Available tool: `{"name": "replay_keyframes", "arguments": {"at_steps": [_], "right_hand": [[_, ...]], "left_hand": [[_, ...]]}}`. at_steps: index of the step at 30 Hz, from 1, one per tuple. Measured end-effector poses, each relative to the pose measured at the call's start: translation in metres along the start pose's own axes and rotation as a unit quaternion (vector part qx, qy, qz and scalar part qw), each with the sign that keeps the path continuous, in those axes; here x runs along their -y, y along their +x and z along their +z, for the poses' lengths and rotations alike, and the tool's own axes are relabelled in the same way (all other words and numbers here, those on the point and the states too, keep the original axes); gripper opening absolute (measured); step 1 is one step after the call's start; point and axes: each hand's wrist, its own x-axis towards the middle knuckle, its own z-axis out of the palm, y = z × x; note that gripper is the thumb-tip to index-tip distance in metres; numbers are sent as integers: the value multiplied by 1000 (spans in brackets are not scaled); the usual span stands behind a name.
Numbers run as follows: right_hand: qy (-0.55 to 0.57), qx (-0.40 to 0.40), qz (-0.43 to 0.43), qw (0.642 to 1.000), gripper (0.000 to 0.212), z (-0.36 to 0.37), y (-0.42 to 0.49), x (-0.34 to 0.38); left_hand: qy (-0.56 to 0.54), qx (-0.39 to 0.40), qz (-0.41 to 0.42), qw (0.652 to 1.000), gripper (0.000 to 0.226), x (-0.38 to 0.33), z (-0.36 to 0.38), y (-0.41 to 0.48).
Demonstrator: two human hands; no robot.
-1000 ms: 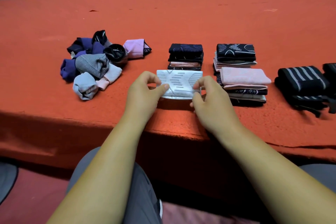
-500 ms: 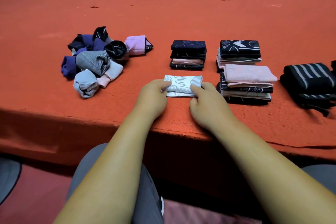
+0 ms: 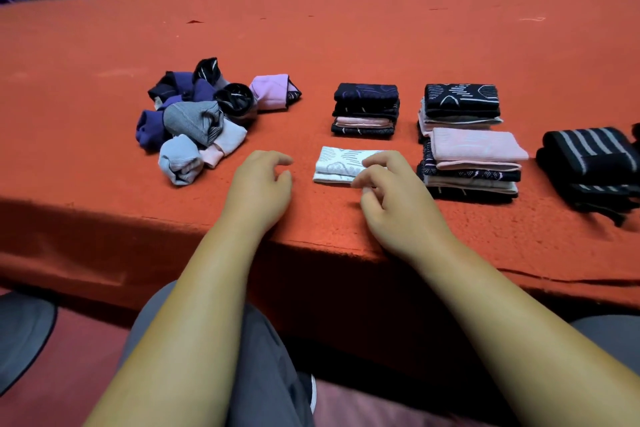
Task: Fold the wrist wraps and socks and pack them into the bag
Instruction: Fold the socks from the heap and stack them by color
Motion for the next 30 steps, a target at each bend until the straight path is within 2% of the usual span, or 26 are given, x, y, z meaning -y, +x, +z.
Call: {"name": "replay_keyframes", "arguments": {"at_steps": [5, 10, 14, 19, 23, 28, 30], "right_hand": [[30, 1, -57, 998, 19, 0, -3, 4], [30, 18, -71, 997, 19, 5, -3, 5], [34, 18, -60, 997, 20, 5, -3, 2], [33, 16, -53, 998, 22, 2, -2, 1], [33, 14, -51, 998, 22, 1, -1, 1], [36, 8, -51, 998, 23, 0, -1, 3], [36, 7, -51, 998, 23, 0, -1, 4]], "left_hand": [[69, -80, -104, 989, 35, 39, -26, 0], [150, -82, -194, 966, 49, 61, -39, -10], [164, -57, -245, 954, 58, 69, -41, -6], [163, -64, -245, 953, 60, 79, -41, -2], [130, -119, -214, 961, 64, 88, -44, 1], [22, -249, -163, 954, 53, 75, -60, -8], [-84, -273, -169, 943, 44, 62, -66, -15]]}}
